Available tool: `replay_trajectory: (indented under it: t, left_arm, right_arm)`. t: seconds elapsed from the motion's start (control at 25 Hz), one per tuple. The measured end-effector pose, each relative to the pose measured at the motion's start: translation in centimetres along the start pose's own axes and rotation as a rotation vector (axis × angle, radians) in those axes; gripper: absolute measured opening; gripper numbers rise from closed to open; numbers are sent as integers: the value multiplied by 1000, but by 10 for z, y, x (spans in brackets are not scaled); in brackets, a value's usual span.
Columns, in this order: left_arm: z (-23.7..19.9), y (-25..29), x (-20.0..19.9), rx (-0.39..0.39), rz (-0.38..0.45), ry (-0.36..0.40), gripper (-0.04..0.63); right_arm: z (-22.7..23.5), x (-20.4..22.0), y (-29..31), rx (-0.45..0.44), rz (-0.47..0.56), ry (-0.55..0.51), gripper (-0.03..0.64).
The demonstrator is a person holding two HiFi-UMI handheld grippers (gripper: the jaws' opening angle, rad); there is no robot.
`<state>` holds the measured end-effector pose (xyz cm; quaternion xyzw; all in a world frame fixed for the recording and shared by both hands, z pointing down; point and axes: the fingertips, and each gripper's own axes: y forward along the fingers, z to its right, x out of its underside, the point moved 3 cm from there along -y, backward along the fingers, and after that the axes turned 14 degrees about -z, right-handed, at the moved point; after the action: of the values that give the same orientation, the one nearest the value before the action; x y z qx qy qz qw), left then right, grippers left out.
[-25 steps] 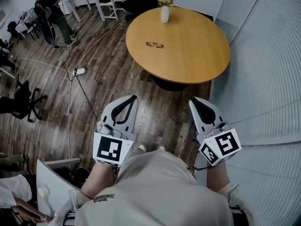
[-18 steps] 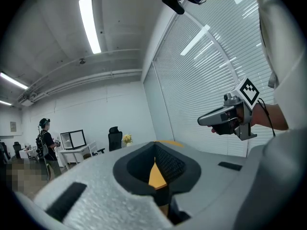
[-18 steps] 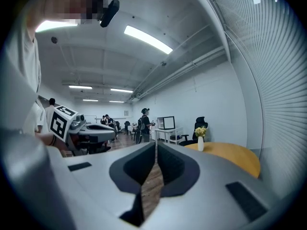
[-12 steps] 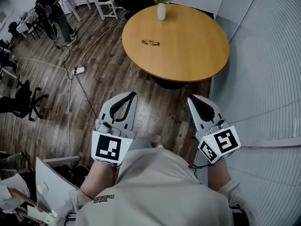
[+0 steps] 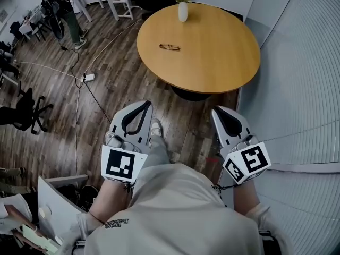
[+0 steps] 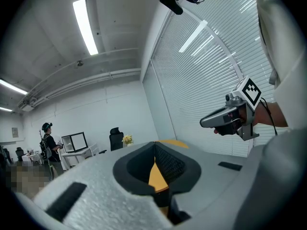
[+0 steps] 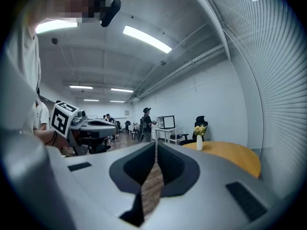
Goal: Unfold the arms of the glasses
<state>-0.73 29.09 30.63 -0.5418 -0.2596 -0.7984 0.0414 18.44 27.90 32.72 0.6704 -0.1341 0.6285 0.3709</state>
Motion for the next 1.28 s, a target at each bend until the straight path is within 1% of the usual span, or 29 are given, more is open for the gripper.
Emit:
replay_trajectory:
  t: [0.12,0.24,0.36,0.48,0.68,0.88,1.04,1.2,1.28]
  left_arm:
    - [-4,11,5,6,0,10,23]
    - [-11,26,11,22,2,48,23]
    - [-21,42,11,38,-2,48,23]
    - [-33,60,9,54,4,62,23]
    - [-51,89,1,87,3,75,23]
    - [-81,118,-4,108,-2,85,23]
    - [-103,145,-5,148,3,87,23]
    - [-127,173,-15,165,-6,121,23]
    - [-143,189,-18,173,-8,124,23]
  right_arm:
    - [5,3,12,-2,-2,-3,37]
    - [11,2,25,10,0,2,37]
    - [19,0,41,22,-8,-2,37]
    - [28,0,58,55,-33,-29,37]
    - [44,-5,83,93,-52,-23,37]
    - [54,-22,117,95,-51,-28,37]
    - [66,-41,147,102,-37,-24,37]
    - [80,-65,177,116,-27,-28,37]
    - [86,-74,196,125,-27,-26,37]
